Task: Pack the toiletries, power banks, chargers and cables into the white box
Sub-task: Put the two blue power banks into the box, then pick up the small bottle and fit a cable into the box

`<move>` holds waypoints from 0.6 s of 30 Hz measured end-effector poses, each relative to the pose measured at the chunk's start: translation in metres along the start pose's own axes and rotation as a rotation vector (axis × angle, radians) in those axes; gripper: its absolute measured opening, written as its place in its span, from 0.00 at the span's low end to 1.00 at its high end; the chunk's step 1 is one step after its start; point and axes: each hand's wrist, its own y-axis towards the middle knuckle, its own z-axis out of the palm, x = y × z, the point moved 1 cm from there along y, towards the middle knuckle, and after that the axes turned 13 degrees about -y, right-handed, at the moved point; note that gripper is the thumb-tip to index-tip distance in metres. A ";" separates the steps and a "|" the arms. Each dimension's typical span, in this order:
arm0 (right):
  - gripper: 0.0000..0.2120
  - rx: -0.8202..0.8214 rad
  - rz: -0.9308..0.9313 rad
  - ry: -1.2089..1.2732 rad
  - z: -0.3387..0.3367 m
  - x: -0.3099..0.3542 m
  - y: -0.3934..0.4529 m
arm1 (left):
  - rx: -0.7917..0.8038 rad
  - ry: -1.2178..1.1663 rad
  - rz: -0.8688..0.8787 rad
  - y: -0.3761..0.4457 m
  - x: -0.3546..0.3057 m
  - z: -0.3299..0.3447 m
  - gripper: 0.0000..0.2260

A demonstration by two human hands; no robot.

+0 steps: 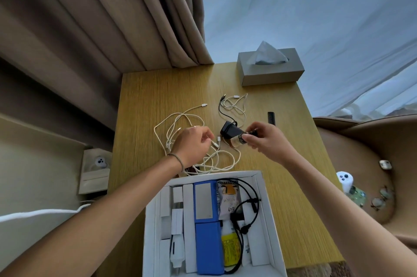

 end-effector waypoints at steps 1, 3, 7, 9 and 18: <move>0.05 -0.027 0.030 0.102 -0.005 -0.004 -0.005 | 0.020 0.014 -0.001 0.005 -0.005 0.006 0.07; 0.07 -0.084 0.078 0.278 -0.012 -0.013 -0.013 | 0.060 0.043 0.001 0.014 -0.015 0.016 0.08; 0.20 -0.199 0.160 0.559 -0.023 -0.030 -0.027 | 0.123 0.092 0.028 0.038 -0.037 0.039 0.08; 0.22 -0.244 0.211 0.661 -0.028 -0.039 -0.031 | 0.156 0.120 0.063 0.051 -0.050 0.055 0.08; 0.20 -0.288 0.308 0.839 -0.059 -0.088 -0.046 | 0.247 0.239 -0.042 0.105 -0.089 0.163 0.06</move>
